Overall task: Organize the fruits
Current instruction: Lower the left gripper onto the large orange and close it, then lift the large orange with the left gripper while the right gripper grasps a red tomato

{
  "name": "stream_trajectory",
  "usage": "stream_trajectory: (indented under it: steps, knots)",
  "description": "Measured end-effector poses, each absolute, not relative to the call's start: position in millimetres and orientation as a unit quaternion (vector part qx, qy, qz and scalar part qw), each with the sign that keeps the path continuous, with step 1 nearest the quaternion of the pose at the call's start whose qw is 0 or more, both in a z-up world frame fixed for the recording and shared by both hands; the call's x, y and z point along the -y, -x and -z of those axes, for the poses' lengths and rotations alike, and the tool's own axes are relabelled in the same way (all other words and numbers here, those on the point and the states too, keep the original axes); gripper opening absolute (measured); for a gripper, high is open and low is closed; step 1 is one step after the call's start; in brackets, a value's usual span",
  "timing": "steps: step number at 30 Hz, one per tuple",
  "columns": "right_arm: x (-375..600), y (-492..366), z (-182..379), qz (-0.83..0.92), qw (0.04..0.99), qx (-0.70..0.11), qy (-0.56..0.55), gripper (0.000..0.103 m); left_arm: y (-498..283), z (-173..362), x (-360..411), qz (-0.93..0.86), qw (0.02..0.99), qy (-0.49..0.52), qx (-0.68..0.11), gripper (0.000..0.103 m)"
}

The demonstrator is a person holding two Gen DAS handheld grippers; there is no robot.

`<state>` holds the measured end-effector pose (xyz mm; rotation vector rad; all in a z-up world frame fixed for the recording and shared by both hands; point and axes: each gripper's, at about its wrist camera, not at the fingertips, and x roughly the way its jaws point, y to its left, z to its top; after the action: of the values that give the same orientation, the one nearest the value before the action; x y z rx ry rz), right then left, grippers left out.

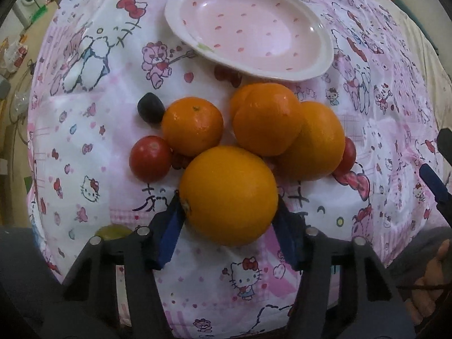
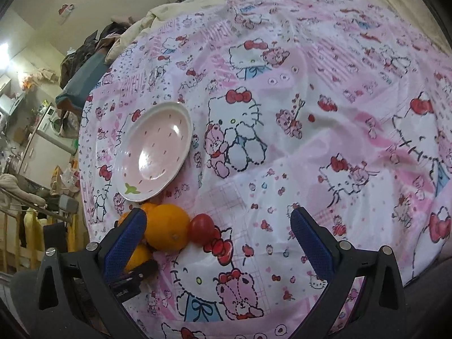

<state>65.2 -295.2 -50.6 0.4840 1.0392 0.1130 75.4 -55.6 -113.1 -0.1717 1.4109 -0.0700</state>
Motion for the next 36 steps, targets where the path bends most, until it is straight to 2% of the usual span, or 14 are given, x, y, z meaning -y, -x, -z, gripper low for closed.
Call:
stream_trajectory:
  steps: [10, 23, 27, 29, 36]
  knots:
    - [299, -66, 58, -0.055, 0.826, -0.501, -0.252, 0.103, -65, 103, 41, 0.056, 0.762, 0.087, -0.640, 0.050]
    - [304, -65, 55, -0.063, 0.825, -0.520, -0.213, 0.098, -56, 15, 16, 0.099, 0.813, 0.054, -0.571, 0.050]
    - [287, -79, 51, -0.107, 0.820, -0.543, -0.148, 0.096, -67, 13, 13, 0.094, 0.816, 0.043, -0.568, 0.050]
    - [276, -88, 45, -0.128, 0.826, -0.543, -0.080, 0.084, -73, 15, 11, 0.093, 0.815, 0.046, -0.570, 0.050]
    - [238, -101, 52, -0.224, 0.797, -0.550, 0.105, 0.081, -76, 25, 8, 0.087, 0.820, 0.055, -0.563, 0.050]
